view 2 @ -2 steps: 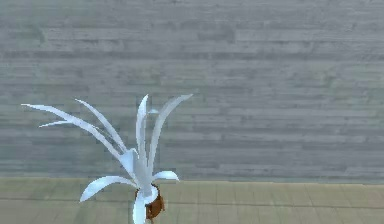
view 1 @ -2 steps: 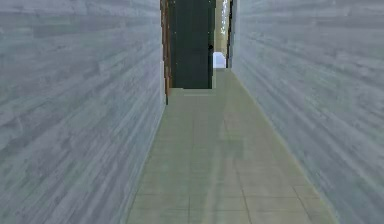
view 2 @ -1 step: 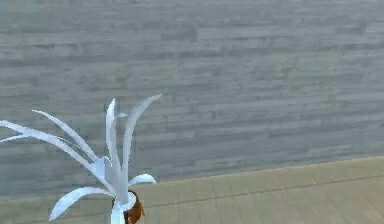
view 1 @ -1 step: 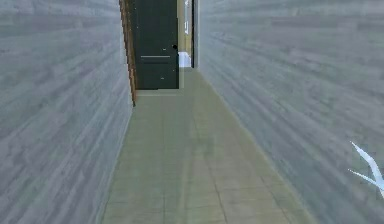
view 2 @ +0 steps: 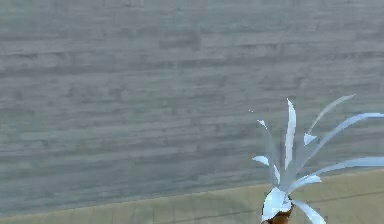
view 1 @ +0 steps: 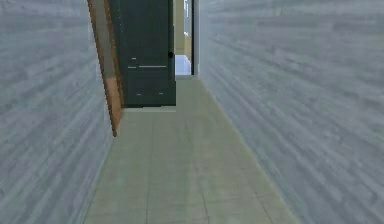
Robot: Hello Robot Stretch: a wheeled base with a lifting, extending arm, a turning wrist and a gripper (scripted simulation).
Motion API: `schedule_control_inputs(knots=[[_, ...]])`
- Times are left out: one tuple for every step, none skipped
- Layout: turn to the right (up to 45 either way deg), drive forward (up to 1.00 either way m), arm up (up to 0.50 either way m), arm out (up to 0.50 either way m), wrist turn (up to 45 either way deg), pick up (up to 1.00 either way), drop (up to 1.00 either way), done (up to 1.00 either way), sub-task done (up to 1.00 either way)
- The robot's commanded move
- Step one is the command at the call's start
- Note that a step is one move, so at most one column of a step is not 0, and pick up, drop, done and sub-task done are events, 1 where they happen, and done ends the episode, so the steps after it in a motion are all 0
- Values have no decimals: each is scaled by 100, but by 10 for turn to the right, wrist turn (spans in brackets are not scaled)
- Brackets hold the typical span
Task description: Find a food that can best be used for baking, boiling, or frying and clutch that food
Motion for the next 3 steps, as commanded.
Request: schedule_control_inputs(knots=[[0,100,0,0,0,0,0,0,0],[30,0,0,0,0,0,0,0,0],[0,100,0,0,0,0,0,0,0]])
